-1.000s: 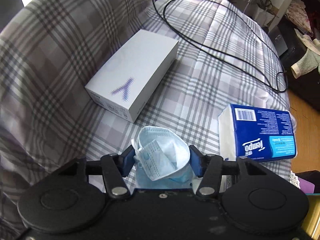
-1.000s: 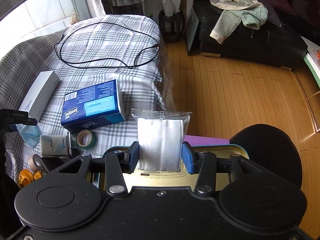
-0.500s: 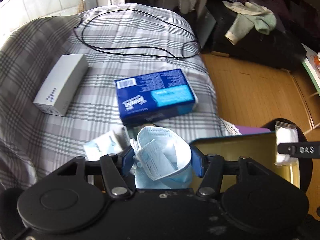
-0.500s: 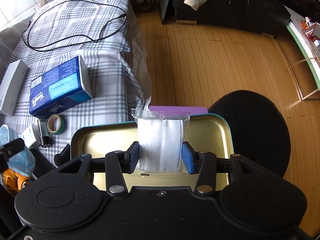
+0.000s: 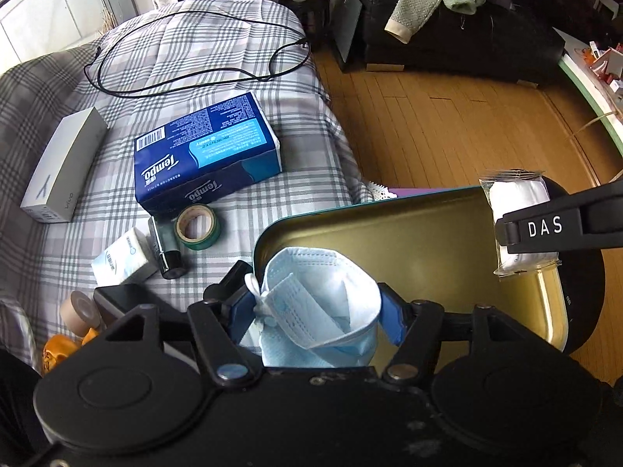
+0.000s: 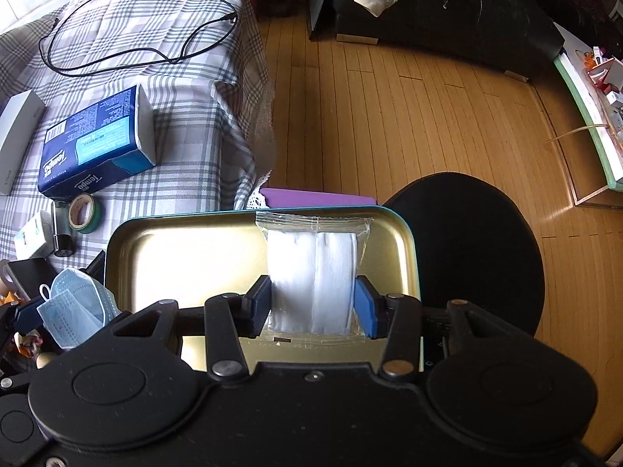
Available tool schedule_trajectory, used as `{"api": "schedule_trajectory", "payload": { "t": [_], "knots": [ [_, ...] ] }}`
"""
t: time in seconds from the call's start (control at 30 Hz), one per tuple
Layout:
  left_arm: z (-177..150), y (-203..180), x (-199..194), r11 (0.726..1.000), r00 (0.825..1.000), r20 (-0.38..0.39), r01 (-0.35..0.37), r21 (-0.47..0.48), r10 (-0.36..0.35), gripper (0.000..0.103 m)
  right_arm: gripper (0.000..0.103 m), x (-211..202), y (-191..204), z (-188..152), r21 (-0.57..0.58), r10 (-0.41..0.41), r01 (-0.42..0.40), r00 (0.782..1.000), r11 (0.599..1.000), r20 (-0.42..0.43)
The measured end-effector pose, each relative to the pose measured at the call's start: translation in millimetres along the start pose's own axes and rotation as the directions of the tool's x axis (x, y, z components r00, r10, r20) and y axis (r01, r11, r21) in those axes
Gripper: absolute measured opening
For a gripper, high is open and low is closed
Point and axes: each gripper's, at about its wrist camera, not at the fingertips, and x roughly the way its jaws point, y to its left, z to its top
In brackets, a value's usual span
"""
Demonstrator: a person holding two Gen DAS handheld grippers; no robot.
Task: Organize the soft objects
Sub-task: 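Carry the packet and mask into the gold tray and open both grippers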
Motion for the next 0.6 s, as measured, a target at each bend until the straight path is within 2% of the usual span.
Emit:
{"api": "schedule_trajectory", "payload": {
  "t": [0.1, 0.2, 0.6],
  "knots": [
    [-1.1, -3.2, -3.9, 1.000, 1.000, 0.026, -0.015, 0.020, 0.015, 0.085, 0.046, -0.4, -3.1, -2.8, -0.003, 0.001, -0.001, 1.000, 1.000, 0.003],
    [-3.5, -4.8, -5.2, 0.999, 0.999, 0.031, -0.017, 0.031, 0.016, 0.092, 0.046, -0.6, -6.9, -5.7, 0.003, 0.007, -0.007, 1.000, 1.000, 0.000],
    [-21.5, -3.6, 1.2, 0.998, 0.999, 0.004, -0.045, 0.035, 0.045, 0.099, 0.048, -4.9, -14.9, -14.1, 0.003, 0.049, -0.049, 0.999, 0.999, -0.024]
  ]
}}
